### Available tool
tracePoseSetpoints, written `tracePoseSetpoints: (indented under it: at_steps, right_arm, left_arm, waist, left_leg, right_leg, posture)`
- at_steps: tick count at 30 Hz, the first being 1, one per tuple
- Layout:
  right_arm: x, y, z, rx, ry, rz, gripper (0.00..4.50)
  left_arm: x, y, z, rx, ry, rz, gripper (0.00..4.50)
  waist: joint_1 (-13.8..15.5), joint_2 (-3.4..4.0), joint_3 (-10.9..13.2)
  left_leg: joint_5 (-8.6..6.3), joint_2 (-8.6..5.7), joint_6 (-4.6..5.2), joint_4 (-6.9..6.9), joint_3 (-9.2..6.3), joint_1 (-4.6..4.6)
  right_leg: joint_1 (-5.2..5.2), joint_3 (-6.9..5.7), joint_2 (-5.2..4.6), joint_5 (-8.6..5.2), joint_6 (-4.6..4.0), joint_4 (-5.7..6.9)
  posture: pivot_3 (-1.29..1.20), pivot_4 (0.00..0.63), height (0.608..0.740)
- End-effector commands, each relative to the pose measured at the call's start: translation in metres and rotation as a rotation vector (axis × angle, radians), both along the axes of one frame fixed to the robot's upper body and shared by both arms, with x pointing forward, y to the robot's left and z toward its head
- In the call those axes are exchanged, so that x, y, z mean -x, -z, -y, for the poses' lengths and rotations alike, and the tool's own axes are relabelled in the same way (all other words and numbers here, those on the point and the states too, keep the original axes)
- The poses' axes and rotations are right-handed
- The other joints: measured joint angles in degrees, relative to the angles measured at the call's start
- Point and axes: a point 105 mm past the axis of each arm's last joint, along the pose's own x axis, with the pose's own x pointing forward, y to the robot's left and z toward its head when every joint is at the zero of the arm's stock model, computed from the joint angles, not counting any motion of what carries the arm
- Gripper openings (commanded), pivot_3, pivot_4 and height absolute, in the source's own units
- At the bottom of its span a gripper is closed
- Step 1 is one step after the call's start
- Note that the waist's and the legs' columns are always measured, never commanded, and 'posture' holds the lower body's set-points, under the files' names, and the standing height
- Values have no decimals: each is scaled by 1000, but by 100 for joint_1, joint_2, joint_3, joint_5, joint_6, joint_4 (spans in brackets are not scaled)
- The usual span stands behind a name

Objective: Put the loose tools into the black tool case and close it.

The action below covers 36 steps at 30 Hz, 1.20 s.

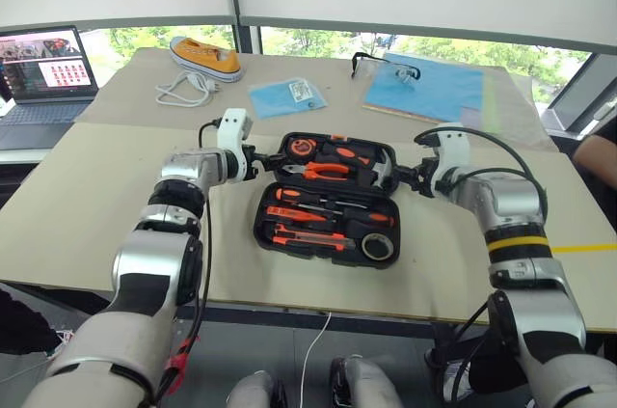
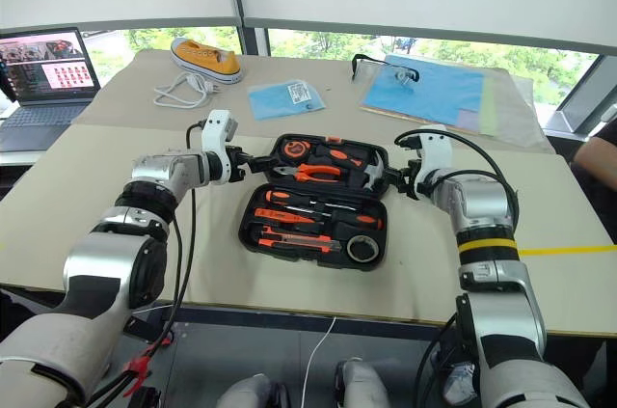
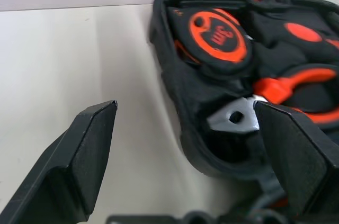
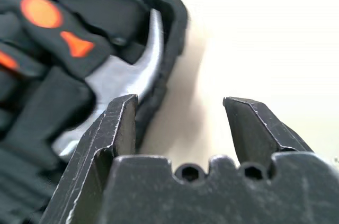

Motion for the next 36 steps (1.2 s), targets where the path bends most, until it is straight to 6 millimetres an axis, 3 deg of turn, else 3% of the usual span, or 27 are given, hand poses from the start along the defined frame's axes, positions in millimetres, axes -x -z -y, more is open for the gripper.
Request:
tracePoseSetpoints:
  at_steps: [1, 2, 4, 12, 14, 22, 27, 31, 36]
  right_arm:
    - [-6, -12, -4, -16, -28, 43, 3043]
    - [-6, -11, -7, -21, -40, 40, 3043]
    - [-7, -9, -9, -28, -50, 35, 2534]
    - [-8, -3, -9, -40, -48, 10, 68]
    - [-8, -5, -11, -47, -58, 18, 0]
    - [-2, -43, -24, -87, -130, 240, 0]
    - [18, -70, -31, 9, -179, 476, 0]
    - [37, -71, -36, 87, -212, 594, 0]
    - [55, -64, -40, 184, -231, 703, 0]
  left_arm:
    - [-7, -18, 3, 37, -43, 48, 4422]
    - [-7, -17, 3, 45, -51, 44, 4183]
    - [-7, -16, 3, 39, -49, 42, 3722]
    - [-5, -9, 3, 41, -38, 14, 793]
    - [-4, -10, 4, 64, -30, 7, 106]
    - [-4, -25, -2, 66, 26, 112, 43]
    - [5, -42, 1, 61, 183, 260, 43]
    - [20, -45, 6, 12, 322, 392, 43]
    - [34, -43, 3, -62, 329, 536, 43]
  waist:
    - [-33, 0, 0]
    - [-41, 0, 0]
    - [-53, 0, 0]
    - [-51, 0, 0]
    - [-49, 1, -1]
    - [-54, 2, 0]
    - [-57, 4, 2]
    - [-62, 5, 2]
    - [-50, 5, 2]
  left_leg:
    - [0, 0, 0, 1, 0, 0]
    - [0, -1, 0, 1, 0, 0]
    - [0, -1, 0, 4, 0, 1]
    - [1, -1, -3, 17, 2, 7]
    - [1, -3, -3, 21, 4, 7]
    - [2, -1, -3, 16, 5, 3]
    - [2, -2, -4, 12, 8, -15]
    - [3, -2, -7, 12, 14, -32]
    - [3, -1, -6, 14, 15, -41]
  right_leg:
    - [0, 0, -2, 0, 0, 2]
    - [0, 0, -2, 0, 1, 4]
    - [0, 0, -5, 0, 1, 10]
    - [0, 2, -13, -1, 2, 28]
    - [1, 2, -17, 0, 2, 28]
    - [-2, 1, -13, 0, 2, 31]
    - [-25, 2, -9, 0, 2, 30]
    - [-50, 5, -4, 0, 1, 32]
    - [-53, 7, -3, 1, 1, 29]
  posture:
    - [0, 150, 718]
    - [0, 150, 718]
    - [0, 150, 718]
    - [0, 150, 718]
    - [0, 150, 718]
    - [0, 150, 718]
    - [0, 150, 718]
    - [0, 150, 718]
    - [0, 150, 718]
